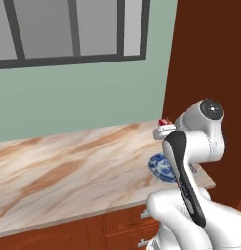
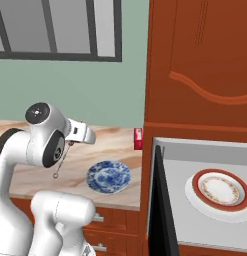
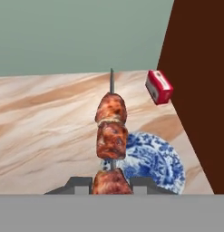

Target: Pick the kebab skewer from the microwave and place it on plate located on the counter.

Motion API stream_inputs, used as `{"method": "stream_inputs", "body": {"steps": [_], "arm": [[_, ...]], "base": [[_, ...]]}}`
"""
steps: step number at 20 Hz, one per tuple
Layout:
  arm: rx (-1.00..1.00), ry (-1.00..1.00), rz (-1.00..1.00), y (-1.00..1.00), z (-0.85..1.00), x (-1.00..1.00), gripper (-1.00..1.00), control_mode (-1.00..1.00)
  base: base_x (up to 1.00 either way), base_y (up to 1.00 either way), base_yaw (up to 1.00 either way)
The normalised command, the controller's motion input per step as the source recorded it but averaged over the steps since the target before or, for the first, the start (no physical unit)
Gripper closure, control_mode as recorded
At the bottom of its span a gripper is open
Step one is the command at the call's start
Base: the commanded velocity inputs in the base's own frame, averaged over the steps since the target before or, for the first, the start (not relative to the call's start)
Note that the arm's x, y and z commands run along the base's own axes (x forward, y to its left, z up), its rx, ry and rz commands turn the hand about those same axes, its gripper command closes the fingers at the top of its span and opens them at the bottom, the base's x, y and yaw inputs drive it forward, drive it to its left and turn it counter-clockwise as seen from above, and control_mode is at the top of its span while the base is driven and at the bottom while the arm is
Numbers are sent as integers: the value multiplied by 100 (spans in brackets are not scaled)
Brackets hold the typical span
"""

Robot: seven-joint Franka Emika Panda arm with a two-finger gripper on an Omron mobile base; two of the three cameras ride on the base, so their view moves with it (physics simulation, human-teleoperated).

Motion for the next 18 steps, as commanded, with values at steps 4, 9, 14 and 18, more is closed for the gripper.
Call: {"method": "stream_inputs", "body": {"steps": [4, 9, 14, 18], "arm": [[2, 21, 0, -50, -42, 70, 100, -100], [0, 22, 0, -41, -57, 81, 100, -100], [0, 13, 0, -6, -58, 57, 100, -100], [0, 8, 0, 0, -45, 48, 100, -100]], "base": [[0, 0, 0], [0, 0, 0], [0, 0, 0], [0, 0, 0]]}}
